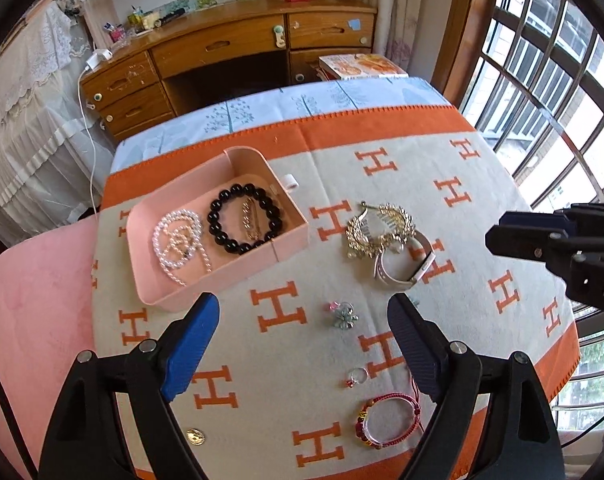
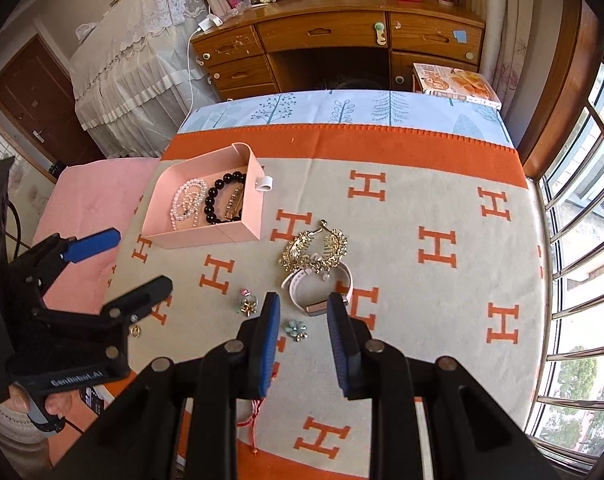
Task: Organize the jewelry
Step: 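Move both tools out of the box toward the brooch and hair comb, then grasp the blue flower brooch with the left tool while the right tool grasps the gold hair comb, then carry the brooch and hair comb into the pink box and open both tools, then withdraw both tools and move toward the red bead bracelet and white watch, then grasp the red bead bracelet with the left tool while the right tool grasps the white watch strap, then lower the bracelet and watch into the pink box and open both tools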
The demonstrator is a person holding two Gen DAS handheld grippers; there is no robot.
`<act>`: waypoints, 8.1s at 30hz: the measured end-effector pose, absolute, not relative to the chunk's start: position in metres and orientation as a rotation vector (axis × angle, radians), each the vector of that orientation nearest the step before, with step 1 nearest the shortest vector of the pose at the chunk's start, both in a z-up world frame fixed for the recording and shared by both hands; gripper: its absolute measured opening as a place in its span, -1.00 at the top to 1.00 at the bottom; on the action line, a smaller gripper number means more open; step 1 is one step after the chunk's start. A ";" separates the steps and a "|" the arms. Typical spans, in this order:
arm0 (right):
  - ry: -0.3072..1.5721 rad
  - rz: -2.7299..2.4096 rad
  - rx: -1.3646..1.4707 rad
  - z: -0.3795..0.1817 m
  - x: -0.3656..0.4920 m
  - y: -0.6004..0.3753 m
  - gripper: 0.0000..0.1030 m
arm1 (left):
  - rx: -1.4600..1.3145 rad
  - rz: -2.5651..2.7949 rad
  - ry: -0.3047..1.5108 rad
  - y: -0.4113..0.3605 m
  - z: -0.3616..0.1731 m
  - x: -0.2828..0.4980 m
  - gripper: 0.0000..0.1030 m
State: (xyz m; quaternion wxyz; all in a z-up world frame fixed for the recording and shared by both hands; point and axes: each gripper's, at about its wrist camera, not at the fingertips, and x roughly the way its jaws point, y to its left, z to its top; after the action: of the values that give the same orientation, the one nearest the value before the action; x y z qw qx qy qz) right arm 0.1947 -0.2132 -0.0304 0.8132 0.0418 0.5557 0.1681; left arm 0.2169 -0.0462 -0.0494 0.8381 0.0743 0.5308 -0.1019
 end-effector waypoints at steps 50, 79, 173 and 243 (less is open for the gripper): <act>1.081 0.550 0.285 -0.041 0.235 -0.195 0.89 | -0.081 -0.134 1.248 -0.019 -0.070 0.230 0.72; 0.965 0.486 0.108 0.055 0.272 -0.070 0.89 | 0.090 0.068 1.041 0.085 0.039 0.292 0.72; 1.054 0.349 0.245 -0.119 0.096 -0.222 0.57 | 0.211 -0.351 1.164 -0.061 -0.135 0.111 0.38; 1.027 0.413 0.199 -0.013 0.219 -0.113 0.83 | -0.094 -0.062 0.850 0.097 0.004 0.173 0.82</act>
State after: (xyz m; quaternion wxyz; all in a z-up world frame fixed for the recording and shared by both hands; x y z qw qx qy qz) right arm 0.2186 -0.1133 -0.0126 0.8459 0.0946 0.4871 0.1957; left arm 0.1733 0.0966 0.0039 0.9095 -0.0456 0.4121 -0.0302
